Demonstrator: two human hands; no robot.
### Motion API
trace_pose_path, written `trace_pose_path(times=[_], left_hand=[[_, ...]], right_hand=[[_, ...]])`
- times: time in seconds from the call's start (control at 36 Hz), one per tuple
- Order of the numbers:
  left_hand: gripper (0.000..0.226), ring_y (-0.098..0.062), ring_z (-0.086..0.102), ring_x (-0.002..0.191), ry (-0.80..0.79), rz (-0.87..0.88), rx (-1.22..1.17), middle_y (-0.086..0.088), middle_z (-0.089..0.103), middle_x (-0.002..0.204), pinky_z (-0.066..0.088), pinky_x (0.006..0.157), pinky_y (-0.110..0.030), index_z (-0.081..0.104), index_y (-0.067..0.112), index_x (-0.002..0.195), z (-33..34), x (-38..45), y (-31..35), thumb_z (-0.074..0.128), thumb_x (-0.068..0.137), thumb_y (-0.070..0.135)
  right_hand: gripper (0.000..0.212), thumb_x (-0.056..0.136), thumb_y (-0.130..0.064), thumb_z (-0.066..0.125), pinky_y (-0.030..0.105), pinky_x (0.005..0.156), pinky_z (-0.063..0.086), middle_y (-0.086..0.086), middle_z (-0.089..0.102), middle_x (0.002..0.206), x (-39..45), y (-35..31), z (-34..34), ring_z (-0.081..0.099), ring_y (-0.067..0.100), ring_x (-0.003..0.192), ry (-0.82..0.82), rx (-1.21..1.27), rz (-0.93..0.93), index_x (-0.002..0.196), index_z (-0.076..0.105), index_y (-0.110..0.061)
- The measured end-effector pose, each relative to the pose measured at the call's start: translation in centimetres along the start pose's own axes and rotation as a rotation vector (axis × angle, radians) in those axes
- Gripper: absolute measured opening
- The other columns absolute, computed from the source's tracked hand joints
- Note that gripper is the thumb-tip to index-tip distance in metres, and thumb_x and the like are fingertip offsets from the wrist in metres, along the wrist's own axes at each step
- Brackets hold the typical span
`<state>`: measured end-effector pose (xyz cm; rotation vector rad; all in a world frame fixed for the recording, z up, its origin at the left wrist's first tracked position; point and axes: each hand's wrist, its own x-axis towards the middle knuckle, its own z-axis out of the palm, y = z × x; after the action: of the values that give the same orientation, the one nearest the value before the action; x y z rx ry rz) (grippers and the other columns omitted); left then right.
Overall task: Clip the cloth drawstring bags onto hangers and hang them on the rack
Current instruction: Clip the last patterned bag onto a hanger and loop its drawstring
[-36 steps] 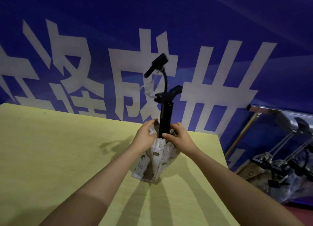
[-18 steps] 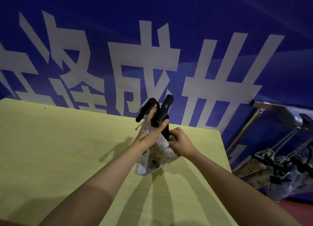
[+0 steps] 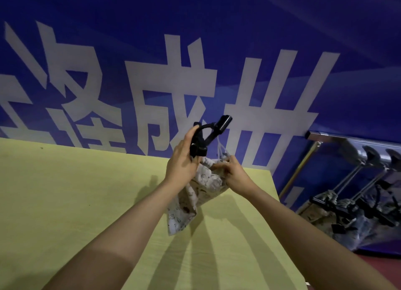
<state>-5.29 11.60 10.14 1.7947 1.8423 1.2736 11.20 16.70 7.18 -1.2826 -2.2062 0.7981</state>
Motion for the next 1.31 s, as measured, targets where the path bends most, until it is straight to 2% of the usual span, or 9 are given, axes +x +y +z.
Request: trace_pose_path(times=[0.08,0.17,0.28,0.44,0.69,0.94,1.08,1.19,1.31], left_hand=[[0.069,-0.024,0.059,0.095,0.037,0.012,0.082,0.000,0.053,0.124,0.052,0.061,-0.042,0.011,0.053,0.136,-0.2,0.3,0.0,0.054,0.091,0.022],[0.071,-0.027,0.057,0.105,0.006,0.027,0.176,-0.003,0.051,0.130,0.053,0.065,-0.045,0.013,0.045,0.140,-0.3,0.4,0.4,0.056,0.090,0.019],[0.065,-0.027,0.054,0.114,0.018,0.033,0.252,-0.004,0.048,0.134,0.054,0.067,-0.044,0.018,0.039,0.142,0.1,0.3,0.3,0.055,0.092,0.023],[0.060,-0.029,0.061,0.096,0.066,-0.026,0.310,-0.006,0.058,0.115,0.047,0.060,-0.035,0.020,0.037,0.141,-0.1,0.8,0.3,0.055,0.092,0.029],[0.058,-0.031,0.062,0.094,0.140,-0.071,0.429,-0.009,0.065,0.104,0.049,0.076,-0.040,0.029,0.029,0.136,-0.9,2.1,0.2,0.060,0.087,0.032],[0.054,-0.031,0.037,0.120,0.187,-0.014,0.696,-0.010,0.040,0.128,0.035,0.100,-0.039,0.040,0.017,0.125,-1.7,2.9,0.7,0.067,0.080,0.032],[0.049,-0.026,0.038,0.131,0.093,0.125,0.705,-0.008,0.049,0.132,0.026,0.109,-0.039,0.042,0.014,0.119,-2.0,3.1,0.9,0.068,0.081,0.029],[0.039,-0.025,0.050,0.111,0.058,0.152,0.793,-0.004,0.057,0.116,0.031,0.098,-0.036,0.042,0.015,0.119,-2.3,3.1,1.4,0.057,0.089,0.034],[0.057,-0.029,0.045,0.111,-0.022,0.197,0.853,-0.010,0.052,0.121,0.030,0.099,-0.038,0.027,0.011,0.140,-2.3,3.2,1.3,0.044,0.092,0.038]], right_hand=[[0.012,0.093,0.004,0.042,0.010,0.073,0.043,0.001,0.050,0.100,-0.7,-0.7,0.3,0.051,0.009,0.091,-0.080,0.146,0.025,0.103,0.045,0.000],[0.016,0.094,-0.023,0.055,0.029,0.093,0.031,0.006,0.036,0.107,-0.8,-0.6,0.4,0.032,0.020,0.104,-0.196,0.090,0.046,0.079,0.057,-0.028],[0.035,0.079,-0.048,0.069,0.037,0.099,0.030,0.004,0.034,0.109,-1.0,-0.3,0.2,0.027,0.021,0.111,-0.154,-0.047,0.107,0.093,0.055,-0.019],[0.016,0.074,-0.035,0.078,0.038,0.102,0.035,-0.007,0.047,0.119,-1.0,-1.2,-1.6,0.040,0.017,0.118,0.035,0.110,0.002,0.070,0.062,-0.032],[0.006,0.085,-0.008,0.067,0.013,0.063,0.046,0.001,0.065,0.072,-1.3,-2.7,-2.9,0.059,-0.001,0.061,0.104,0.415,-0.012,0.082,0.068,-0.003],[0.016,0.096,-0.007,0.048,0.022,0.071,0.049,-0.008,0.065,0.089,-0.6,-5.0,-3.6,0.060,-0.001,0.077,0.269,0.293,-0.090,0.095,0.064,-0.009],[0.021,0.099,-0.012,0.042,0.036,0.083,0.052,0.001,0.066,0.111,-0.2,-7.4,-4.6,0.064,0.022,0.091,0.369,0.257,-0.098,0.106,0.061,-0.004],[0.019,0.096,-0.021,0.051,0.042,0.061,0.048,0.008,0.066,0.077,0.2,-7.6,-4.4,0.056,0.021,0.063,0.487,0.256,-0.068,0.092,0.064,-0.008],[0.017,0.094,-0.024,0.055,0.024,0.049,0.036,-0.004,0.051,0.059,0.3,-7.8,-4.4,0.045,0.011,0.051,0.585,0.276,0.008,0.085,0.057,-0.010]])
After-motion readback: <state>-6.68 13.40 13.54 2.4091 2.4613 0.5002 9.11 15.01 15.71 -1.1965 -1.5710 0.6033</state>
